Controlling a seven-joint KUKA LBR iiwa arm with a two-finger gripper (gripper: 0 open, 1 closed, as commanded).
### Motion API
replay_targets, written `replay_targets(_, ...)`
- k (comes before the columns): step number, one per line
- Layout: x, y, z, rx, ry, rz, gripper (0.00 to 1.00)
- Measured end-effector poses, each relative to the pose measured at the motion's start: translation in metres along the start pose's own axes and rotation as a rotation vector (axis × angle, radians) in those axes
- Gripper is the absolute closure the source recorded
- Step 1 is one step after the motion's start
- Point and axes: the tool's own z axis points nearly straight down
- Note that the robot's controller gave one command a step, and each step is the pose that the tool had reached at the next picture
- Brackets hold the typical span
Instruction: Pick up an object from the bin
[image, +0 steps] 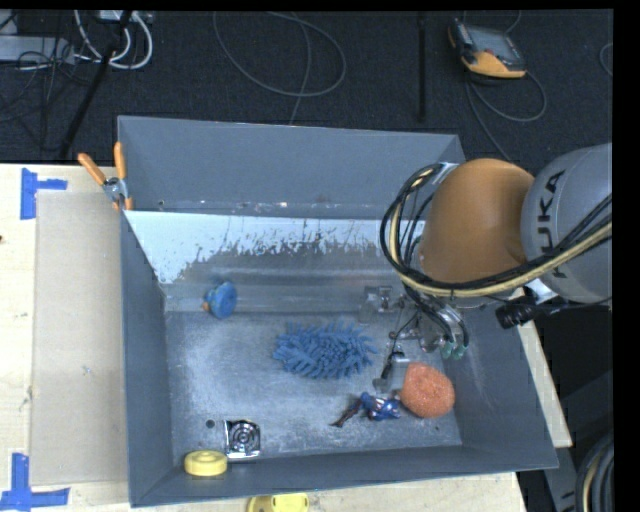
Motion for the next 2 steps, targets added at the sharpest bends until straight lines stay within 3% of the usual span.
replay_targets(2, -0.0059, 0.0006, 0.0013, 0.0, -0.015, -0.004, 0.0)
